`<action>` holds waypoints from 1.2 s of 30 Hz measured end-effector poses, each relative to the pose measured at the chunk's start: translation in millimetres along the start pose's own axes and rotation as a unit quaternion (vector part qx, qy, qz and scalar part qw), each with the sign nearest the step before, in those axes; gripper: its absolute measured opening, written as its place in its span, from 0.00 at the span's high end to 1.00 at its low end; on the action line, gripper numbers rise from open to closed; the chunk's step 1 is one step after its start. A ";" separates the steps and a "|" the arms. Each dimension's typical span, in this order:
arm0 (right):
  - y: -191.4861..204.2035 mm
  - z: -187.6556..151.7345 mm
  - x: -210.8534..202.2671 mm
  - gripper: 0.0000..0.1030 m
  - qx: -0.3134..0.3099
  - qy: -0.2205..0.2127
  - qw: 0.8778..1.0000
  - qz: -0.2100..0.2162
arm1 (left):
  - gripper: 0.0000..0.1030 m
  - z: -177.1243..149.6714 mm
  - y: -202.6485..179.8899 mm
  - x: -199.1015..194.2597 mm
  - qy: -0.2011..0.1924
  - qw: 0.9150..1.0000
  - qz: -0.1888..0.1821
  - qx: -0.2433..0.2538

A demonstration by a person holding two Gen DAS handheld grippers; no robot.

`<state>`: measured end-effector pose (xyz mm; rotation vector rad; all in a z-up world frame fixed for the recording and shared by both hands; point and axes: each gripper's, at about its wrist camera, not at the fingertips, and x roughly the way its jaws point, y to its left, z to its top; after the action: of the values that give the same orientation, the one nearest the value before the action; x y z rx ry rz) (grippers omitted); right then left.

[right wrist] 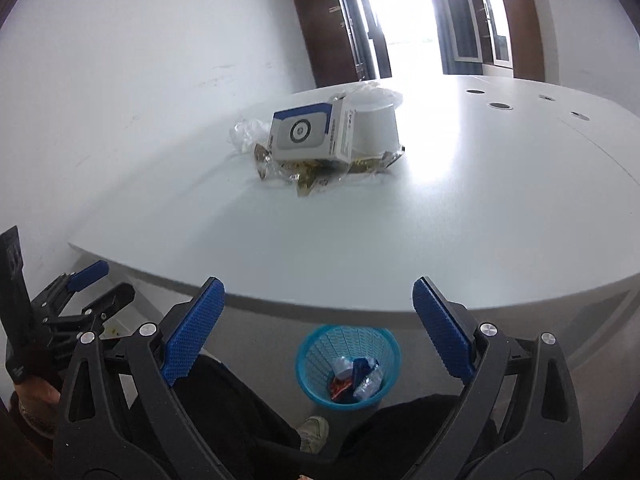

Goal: Collect trash
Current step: 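Raise both tools from the wastebasket and move toward the table trash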

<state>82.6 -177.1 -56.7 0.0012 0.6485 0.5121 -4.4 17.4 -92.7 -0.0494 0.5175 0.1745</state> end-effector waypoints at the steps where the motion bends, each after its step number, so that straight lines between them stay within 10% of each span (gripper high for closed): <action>1: -1.2 5.2 1.9 0.12 0.002 -0.003 1.000 -0.002 | 0.10 7.5 0.4 -0.4 -0.005 1.000 0.011 0.007; 19: -37.6 71.7 48.8 0.12 0.010 0.000 0.998 -0.059 | 0.06 91.1 -38.5 54.4 0.012 0.983 -0.027 0.183; 29: -50.6 101.4 89.7 0.12 -0.008 0.052 0.998 -0.044 | 0.06 132.6 -71.1 105.7 0.046 0.945 -0.066 0.317; 36: -67.1 110.9 110.2 0.13 -0.002 0.088 0.996 -0.028 | 0.06 140.8 -97.2 145.3 0.064 0.898 -0.074 0.428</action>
<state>251.9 -168.4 -42.1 -0.0660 0.8172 0.4624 205.7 -43.2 -42.3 0.7664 0.6824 -0.2188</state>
